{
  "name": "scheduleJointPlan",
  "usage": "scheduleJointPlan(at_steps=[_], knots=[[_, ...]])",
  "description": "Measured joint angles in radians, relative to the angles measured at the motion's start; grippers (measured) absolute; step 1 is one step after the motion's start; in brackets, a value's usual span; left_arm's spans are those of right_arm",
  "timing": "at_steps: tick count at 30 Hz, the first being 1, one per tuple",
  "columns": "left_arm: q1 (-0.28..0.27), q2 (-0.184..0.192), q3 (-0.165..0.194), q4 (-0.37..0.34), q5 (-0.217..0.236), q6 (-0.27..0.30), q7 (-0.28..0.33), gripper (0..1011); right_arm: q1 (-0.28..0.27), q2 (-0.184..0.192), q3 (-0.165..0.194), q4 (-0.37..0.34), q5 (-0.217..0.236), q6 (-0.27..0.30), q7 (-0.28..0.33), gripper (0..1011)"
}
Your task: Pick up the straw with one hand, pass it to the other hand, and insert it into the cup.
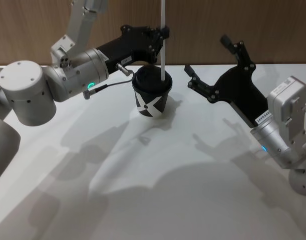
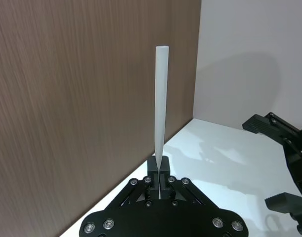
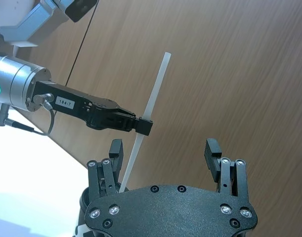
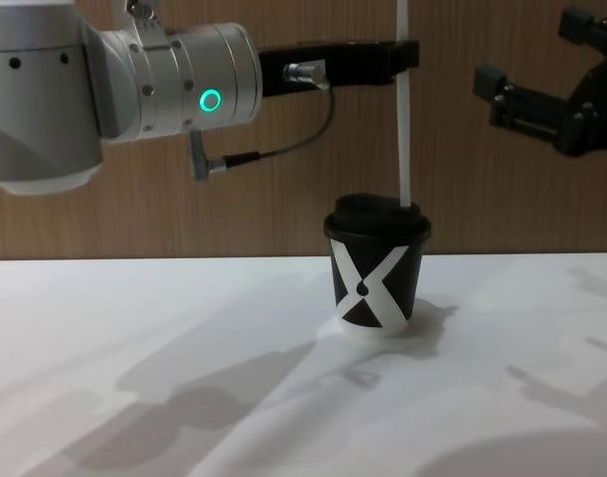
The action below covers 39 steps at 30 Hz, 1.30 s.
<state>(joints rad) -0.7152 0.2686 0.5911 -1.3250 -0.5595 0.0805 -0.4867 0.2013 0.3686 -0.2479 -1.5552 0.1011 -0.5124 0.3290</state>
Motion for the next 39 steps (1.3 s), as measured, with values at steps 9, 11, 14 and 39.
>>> scheduleJointPlan(at_steps=[9,11,14,39], knots=[[0.0,-0.009,-0.002,0.02,0.017,-0.016,-0.005,19,0.0,0.0,0.0,0.0,0.0,0.0,0.0,1001],[0.001,-0.011,-0.002,0.025,0.02,-0.019,-0.006,18,0.0,0.0,0.0,0.0,0.0,0.0,0.0,1001],[0.001,-0.015,-0.003,0.032,0.023,-0.022,-0.008,18,0.0,0.0,0.0,0.0,0.0,0.0,0.0,1001],[0.01,-0.036,-0.016,0.075,0.039,-0.041,-0.012,246,0.0,0.0,0.0,0.0,0.0,0.0,0.0,1001]])
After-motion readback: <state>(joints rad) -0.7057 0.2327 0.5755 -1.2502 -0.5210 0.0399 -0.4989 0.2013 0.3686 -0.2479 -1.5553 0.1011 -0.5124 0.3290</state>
